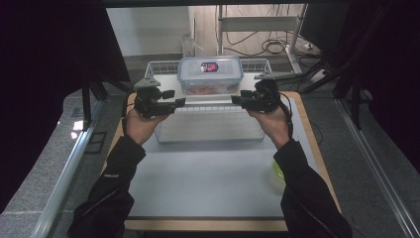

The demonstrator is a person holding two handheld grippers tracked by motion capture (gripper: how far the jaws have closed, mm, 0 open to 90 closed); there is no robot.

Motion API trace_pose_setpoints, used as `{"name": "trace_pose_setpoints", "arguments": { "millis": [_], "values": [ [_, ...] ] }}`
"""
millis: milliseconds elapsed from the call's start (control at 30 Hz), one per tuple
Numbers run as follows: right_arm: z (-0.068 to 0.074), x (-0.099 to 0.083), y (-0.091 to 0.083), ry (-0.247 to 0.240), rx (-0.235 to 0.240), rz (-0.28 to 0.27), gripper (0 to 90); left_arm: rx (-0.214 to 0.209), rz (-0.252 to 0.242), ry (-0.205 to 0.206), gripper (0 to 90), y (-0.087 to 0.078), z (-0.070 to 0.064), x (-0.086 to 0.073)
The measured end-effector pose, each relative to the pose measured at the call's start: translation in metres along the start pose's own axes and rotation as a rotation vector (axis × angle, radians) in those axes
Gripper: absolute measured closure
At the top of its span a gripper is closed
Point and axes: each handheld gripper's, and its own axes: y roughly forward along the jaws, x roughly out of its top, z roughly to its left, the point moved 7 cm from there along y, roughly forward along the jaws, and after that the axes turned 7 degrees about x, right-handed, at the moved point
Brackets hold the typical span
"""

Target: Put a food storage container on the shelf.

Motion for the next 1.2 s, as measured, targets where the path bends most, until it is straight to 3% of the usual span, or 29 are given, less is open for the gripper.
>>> {"name": "trace_pose_setpoints", "arguments": {
  "millis": [100,333,533,867,1000,1200],
  "values": [
    [0.005,-0.007,-0.003,-0.021,0.002,0.0,40.0,0.002,-0.002,0.029,33.5,-0.006,-0.007,-0.006],
    [0.018,-0.021,-0.008,-0.071,0.001,-0.001,27.9,-0.021,-0.003,0.052,21.6,-0.016,-0.023,-0.022],
    [0.033,-0.038,-0.012,-0.119,0.021,0.009,18.2,-0.028,0.008,0.065,17.2,-0.024,-0.037,-0.043],
    [0.044,-0.064,-0.015,-0.123,0.046,0.018,9.8,-0.044,0.018,0.06,8.5,-0.032,-0.052,-0.072],
    [0.047,-0.08,-0.017,-0.122,0.053,0.028,6.1,-0.033,0.011,0.078,6.1,-0.035,-0.059,-0.092],
    [0.048,-0.1,-0.018,-0.126,0.049,0.068,2.4,-0.02,0.021,0.115,4.3,-0.037,-0.067,-0.109]
  ]
}}
